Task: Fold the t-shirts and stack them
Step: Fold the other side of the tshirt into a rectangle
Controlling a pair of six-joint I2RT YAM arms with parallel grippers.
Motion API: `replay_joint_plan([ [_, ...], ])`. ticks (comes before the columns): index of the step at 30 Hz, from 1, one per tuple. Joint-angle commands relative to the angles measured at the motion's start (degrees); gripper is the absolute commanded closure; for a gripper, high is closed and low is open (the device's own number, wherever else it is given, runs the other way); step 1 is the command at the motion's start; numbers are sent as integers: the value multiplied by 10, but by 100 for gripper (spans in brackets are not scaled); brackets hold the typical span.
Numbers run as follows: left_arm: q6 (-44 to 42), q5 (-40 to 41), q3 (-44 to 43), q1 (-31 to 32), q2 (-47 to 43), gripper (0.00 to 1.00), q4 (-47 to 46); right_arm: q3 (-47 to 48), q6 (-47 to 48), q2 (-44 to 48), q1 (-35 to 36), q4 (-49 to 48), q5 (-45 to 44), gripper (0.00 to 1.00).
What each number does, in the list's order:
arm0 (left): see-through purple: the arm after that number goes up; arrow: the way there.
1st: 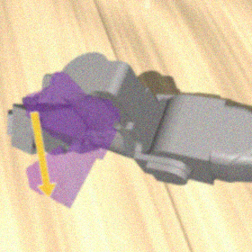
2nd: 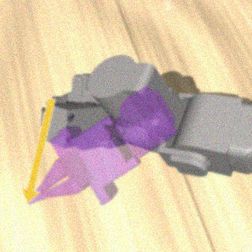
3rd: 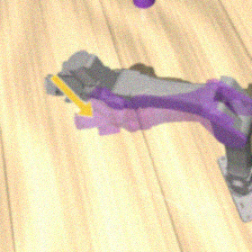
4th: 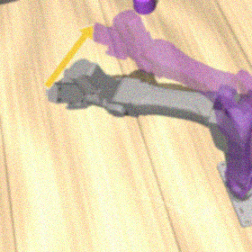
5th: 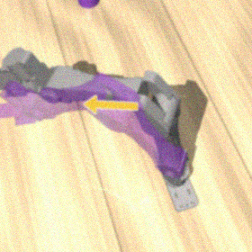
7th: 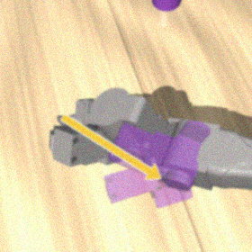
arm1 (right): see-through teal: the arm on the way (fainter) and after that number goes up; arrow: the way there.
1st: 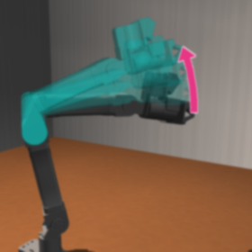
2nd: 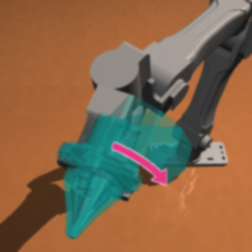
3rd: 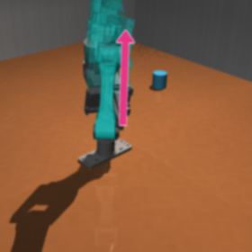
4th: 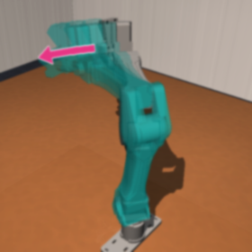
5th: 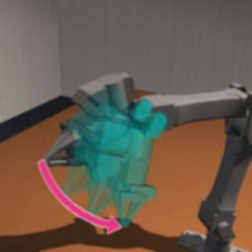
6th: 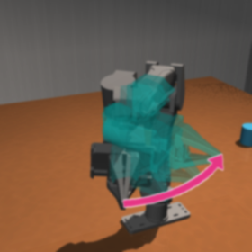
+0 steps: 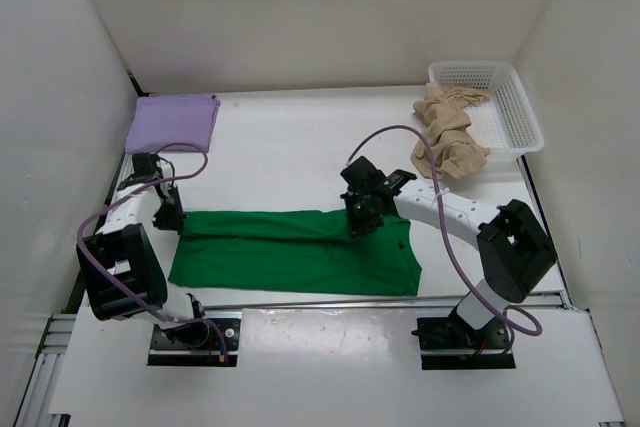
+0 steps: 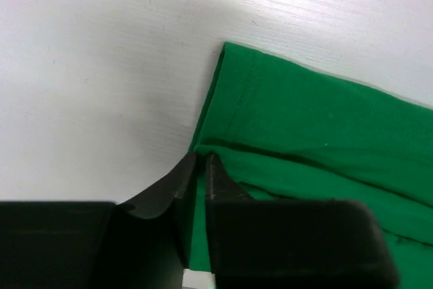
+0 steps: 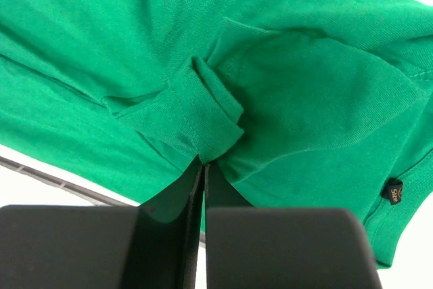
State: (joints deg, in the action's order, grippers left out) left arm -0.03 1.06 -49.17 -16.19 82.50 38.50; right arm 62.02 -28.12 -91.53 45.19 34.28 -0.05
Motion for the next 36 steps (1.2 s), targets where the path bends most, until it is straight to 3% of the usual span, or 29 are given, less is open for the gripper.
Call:
replay_joint_plan([
  [1,0,12,10,-3,-3,76,-9,-11,-2,18,0,-7,-1,100],
  [6,0,13,32,-9,-37,62,-9,-23,21,24,29,-19,34,78],
  [10,0,40,46,-14,-75,58,-9,-67,41,70,42,-25,82,73],
  [11,0,48,46,-14,-95,45,-9,-87,46,81,42,-25,91,73],
  [14,0,48,18,-14,-137,26,-9,-118,47,134,42,-25,104,69],
  [16,0,21,-17,-14,-156,20,-3,-131,20,176,36,-25,93,65],
  [19,0,-44,-101,45,-188,11,48,-148,-31,208,-24,-36,98,63],
  [22,0,-103,-174,187,-188,9,116,-111,-57,189,-88,-27,106,60],
  [23,0,-113,-188,273,-170,9,149,-70,-62,156,-96,-22,106,57],
  [27,0,-133,-197,424,-144,11,166,64,-62,41,-96,26,101,43],
  [31,0,-129,-166,432,-130,11,136,158,-94,-64,-96,94,81,36],
  [36,0,-84,-106,432,-151,11,121,201,-144,-123,-77,142,38,38],
])
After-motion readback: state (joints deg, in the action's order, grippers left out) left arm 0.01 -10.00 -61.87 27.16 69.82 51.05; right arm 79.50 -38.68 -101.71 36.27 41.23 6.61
